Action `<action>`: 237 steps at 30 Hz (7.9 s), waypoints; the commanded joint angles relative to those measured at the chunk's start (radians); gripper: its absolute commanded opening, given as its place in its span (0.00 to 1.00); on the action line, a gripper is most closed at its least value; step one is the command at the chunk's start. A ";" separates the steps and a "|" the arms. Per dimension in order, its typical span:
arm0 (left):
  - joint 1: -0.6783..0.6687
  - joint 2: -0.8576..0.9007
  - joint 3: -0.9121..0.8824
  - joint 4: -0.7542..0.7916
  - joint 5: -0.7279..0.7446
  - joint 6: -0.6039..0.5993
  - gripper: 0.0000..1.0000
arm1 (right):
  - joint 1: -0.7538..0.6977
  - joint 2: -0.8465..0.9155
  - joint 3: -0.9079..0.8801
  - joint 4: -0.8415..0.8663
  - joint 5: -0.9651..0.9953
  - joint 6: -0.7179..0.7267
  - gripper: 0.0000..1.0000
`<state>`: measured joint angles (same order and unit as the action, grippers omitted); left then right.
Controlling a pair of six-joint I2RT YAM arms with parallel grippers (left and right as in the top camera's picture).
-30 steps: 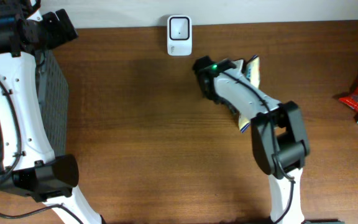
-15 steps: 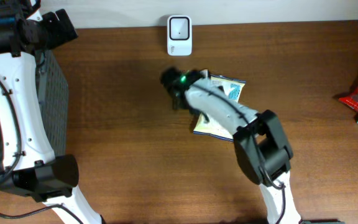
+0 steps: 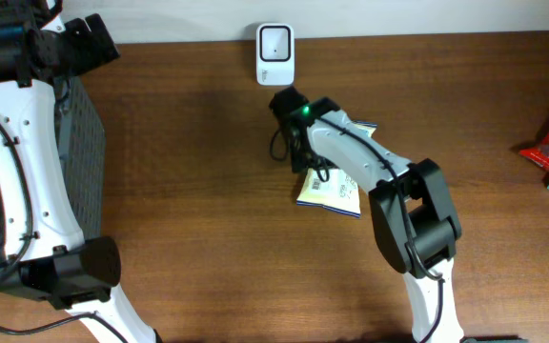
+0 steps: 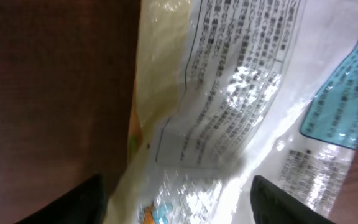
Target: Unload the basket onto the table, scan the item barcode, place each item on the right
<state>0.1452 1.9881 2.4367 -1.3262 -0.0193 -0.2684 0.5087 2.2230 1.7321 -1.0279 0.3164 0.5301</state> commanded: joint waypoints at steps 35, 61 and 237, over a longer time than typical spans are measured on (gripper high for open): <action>0.008 0.007 0.012 0.001 -0.011 0.016 0.99 | -0.263 -0.004 -0.265 0.577 -1.329 0.122 0.17; 0.008 0.007 0.012 0.001 -0.011 0.016 0.99 | -0.116 0.079 0.180 -0.083 -0.586 -0.470 0.72; 0.008 0.007 0.012 0.001 -0.011 0.016 0.99 | -0.562 -2.220 -1.727 0.953 -0.372 -0.544 0.99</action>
<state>0.1497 1.9919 2.4374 -1.3266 -0.0265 -0.2684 -0.0471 0.0128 0.0147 -0.0753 -0.0494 -0.0036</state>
